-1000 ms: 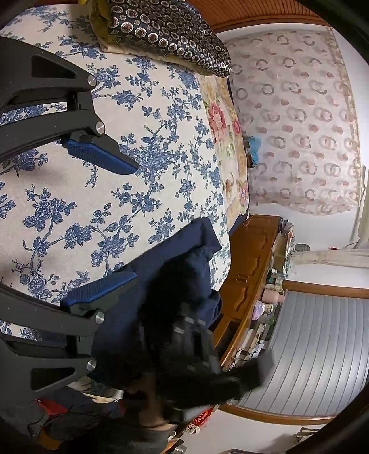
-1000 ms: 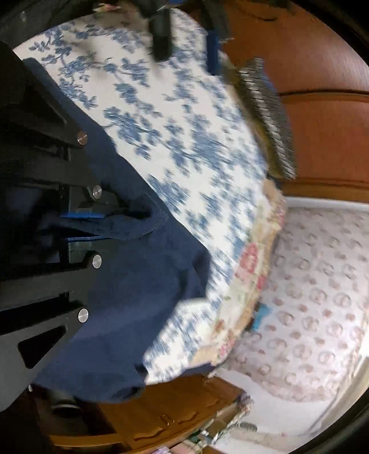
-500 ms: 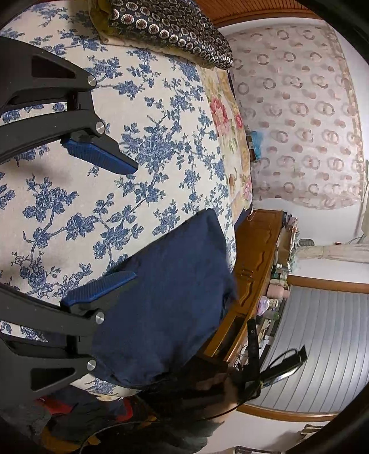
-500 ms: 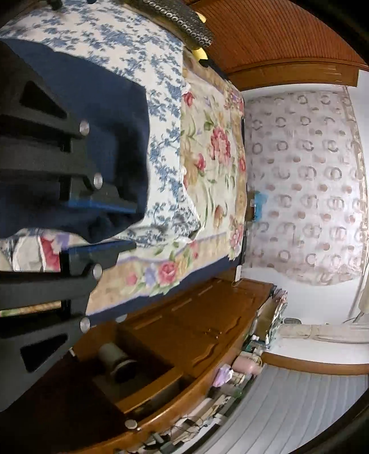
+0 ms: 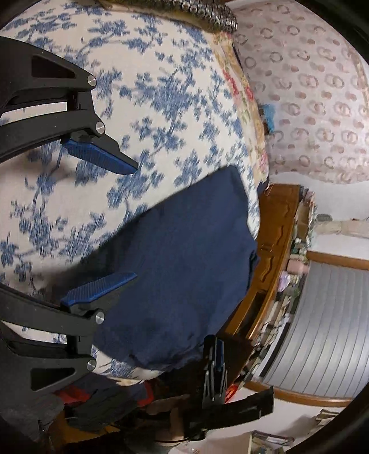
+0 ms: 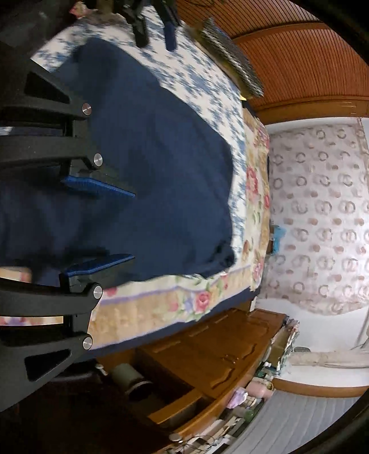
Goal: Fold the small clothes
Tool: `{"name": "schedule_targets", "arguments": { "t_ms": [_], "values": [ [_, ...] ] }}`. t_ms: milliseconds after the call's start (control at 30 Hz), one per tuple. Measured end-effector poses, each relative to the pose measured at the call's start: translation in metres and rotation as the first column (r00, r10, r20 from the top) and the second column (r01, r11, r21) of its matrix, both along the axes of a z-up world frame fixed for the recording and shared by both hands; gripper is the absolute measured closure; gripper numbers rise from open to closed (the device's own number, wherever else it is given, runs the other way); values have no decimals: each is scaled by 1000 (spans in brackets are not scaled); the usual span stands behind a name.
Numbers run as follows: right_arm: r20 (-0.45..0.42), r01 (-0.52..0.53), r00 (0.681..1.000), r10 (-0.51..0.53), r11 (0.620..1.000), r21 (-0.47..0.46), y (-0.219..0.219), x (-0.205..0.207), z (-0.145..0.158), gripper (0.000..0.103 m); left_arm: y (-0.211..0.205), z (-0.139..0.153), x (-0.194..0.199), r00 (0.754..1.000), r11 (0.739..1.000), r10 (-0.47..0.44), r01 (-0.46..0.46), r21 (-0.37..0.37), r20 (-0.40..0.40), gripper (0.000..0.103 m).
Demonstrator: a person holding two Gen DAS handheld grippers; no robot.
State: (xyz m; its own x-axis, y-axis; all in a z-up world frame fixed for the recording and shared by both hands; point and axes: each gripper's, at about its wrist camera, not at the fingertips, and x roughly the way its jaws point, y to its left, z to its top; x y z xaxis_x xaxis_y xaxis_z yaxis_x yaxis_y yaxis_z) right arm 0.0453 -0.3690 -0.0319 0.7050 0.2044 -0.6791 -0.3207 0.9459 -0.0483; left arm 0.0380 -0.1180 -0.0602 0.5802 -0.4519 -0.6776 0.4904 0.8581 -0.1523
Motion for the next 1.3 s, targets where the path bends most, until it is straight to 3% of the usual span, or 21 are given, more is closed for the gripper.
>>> {"name": "schedule_targets", "arguments": {
  "t_ms": [400, 700, 867, 933, 1300],
  "values": [
    [-3, -36, 999, 37, 999, 24, -1, -30, -4, 57, -25, -3, -20, 994, 996, -92, 93, 9, -54, 32],
    [3, -74, 997, 74, 997, 14, 6, -36, -5, 54, -32, -17, -25, 977, 988, -151, 152, -5, -149, 56],
    [-27, -119, 992, 119, 993, 23, 8, -43, -11, 54, -33, -13, -26, 971, 985, -174, 173, -17, -163, 89],
    [-39, -131, 991, 131, 991, 6, 9, -46, -13, 53, -33, -7, -27, 975, 985, -173, 172, -22, -141, 93],
    [-110, -218, 971, 212, 975, -48, -5, -62, -19, 50, -29, 25, -20, 986, 987, -153, 150, -59, -62, 94]
  ]
}}
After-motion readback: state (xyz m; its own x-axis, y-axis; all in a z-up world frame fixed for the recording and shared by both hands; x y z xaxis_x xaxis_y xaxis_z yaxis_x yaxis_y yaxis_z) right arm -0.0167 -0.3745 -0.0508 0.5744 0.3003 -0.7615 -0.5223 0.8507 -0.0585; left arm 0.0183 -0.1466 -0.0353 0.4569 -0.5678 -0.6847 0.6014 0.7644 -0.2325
